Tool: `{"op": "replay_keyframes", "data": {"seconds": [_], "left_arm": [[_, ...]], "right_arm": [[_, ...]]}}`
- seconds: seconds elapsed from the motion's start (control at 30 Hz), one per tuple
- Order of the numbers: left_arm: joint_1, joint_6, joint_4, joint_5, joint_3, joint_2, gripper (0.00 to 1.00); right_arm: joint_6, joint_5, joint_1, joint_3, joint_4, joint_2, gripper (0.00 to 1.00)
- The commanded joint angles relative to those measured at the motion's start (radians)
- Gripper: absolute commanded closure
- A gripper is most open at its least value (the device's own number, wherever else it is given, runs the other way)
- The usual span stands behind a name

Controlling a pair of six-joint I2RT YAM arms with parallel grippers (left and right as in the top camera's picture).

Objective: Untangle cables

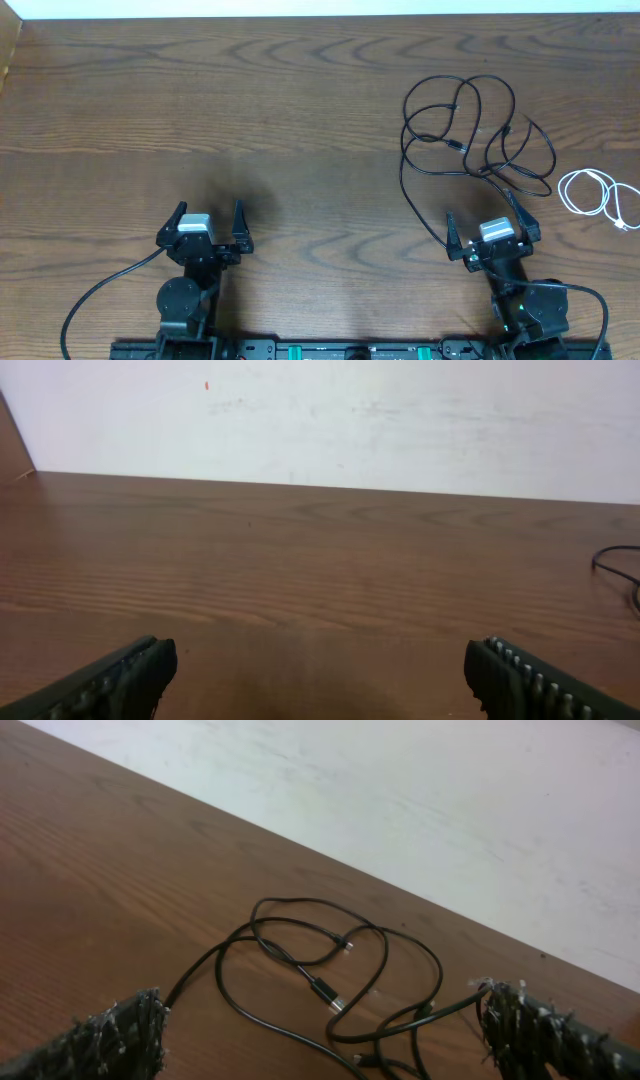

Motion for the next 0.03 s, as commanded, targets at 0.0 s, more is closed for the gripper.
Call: {"op": "replay_keyframes", "data": {"seconds": [0.0], "left_arm": [[-0.002, 0.009, -0.03, -0.035, -0.023, -0.007, 0.02]], "right_arm": [[-0.007, -0.002, -0.004, -0.005, -0.001, -0.006, 0.01]]}}
